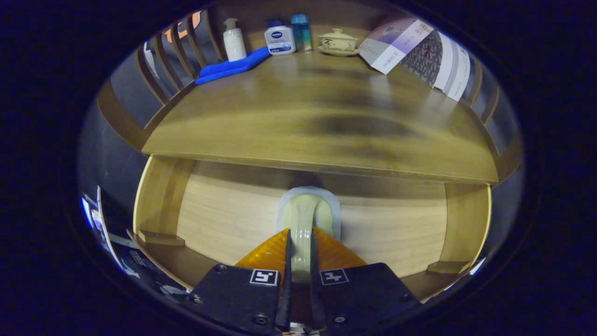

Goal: Pull open the drawer, take out the items inside it, and place them on the countertop above the cabinet.

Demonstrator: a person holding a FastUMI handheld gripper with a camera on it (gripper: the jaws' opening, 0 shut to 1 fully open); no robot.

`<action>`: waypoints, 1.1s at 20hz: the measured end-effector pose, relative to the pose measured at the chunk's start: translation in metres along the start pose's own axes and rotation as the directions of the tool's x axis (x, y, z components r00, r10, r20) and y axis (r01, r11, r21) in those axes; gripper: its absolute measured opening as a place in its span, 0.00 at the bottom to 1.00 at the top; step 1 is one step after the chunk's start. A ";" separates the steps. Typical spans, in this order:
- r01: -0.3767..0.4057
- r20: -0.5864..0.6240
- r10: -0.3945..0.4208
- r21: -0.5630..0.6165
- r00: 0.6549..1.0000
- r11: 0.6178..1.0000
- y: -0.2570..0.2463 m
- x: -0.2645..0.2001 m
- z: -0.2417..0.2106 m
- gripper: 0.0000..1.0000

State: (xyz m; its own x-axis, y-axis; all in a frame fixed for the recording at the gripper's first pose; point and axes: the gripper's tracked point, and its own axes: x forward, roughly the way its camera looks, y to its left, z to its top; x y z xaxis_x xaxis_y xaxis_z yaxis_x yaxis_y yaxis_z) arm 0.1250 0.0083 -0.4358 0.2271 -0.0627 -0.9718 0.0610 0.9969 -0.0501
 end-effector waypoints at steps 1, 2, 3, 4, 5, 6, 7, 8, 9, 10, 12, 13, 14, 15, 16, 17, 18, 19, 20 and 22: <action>0.001 0.005 -0.001 0.002 1.000 1.000 -0.001 -0.005 0.002 0.19; 0.002 0.010 -0.002 0.005 1.000 1.000 -0.002 -0.011 0.004 0.19; 0.000 0.014 0.000 0.001 1.000 1.000 -0.001 -0.017 0.006 0.19; 0.000 0.021 0.001 -0.002 1.000 1.000 -0.001 -0.024 0.007 0.19; -0.002 0.026 0.002 -0.009 1.000 1.000 -0.001 -0.030 0.009 0.20; -0.003 0.034 0.004 -0.013 0.999 1.000 0.000 -0.036 0.010 0.19; -0.003 0.040 0.004 -0.019 0.999 1.000 0.000 -0.042 0.011 0.19; -0.001 0.048 0.003 -0.025 0.999 1.000 0.000 -0.049 0.013 0.19; 0.000 0.056 0.002 -0.030 0.998 1.000 -0.001 -0.056 0.015 0.19; -0.002 0.061 0.004 -0.035 0.998 0.999 0.000 -0.061 0.016 0.19; -0.018 0.058 0.020 -0.033 0.998 0.999 0.002 -0.072 0.015 0.19; -0.022 0.062 0.024 -0.035 0.998 0.999 0.002 -0.077 0.016 0.19; -0.021 0.071 0.024 -0.041 0.997 0.999 0.002 -0.083 0.017 0.19; -0.020 0.080 0.024 -0.049 0.996 0.999 0.002 -0.088 0.019 0.19; -0.025 0.088 0.029 -0.052 0.996 0.998 0.004 -0.093 0.020 0.19; -0.028 0.097 0.033 -0.054 0.995 0.998 0.005 -0.098 0.023 0.19; -0.028 0.108 0.034 -0.054 0.994 0.998 0.005 -0.103 0.026 0.19; -0.028 0.119 0.034 -0.054 0.992 0.998 0.005 -0.108 0.030 0.19; -0.027 0.133 0.033 -0.050 0.991 0.998 0.005 -0.112 0.035 0.19; -0.024 0.155 0.030 -0.043 0.988 0.999 0.005 -0.119 0.044 0.19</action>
State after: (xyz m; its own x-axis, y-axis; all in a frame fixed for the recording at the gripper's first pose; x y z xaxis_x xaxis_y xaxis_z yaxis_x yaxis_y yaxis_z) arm 0.1415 0.0183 -0.3102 0.3763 -0.0392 -0.9257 0.0140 0.9992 -0.0366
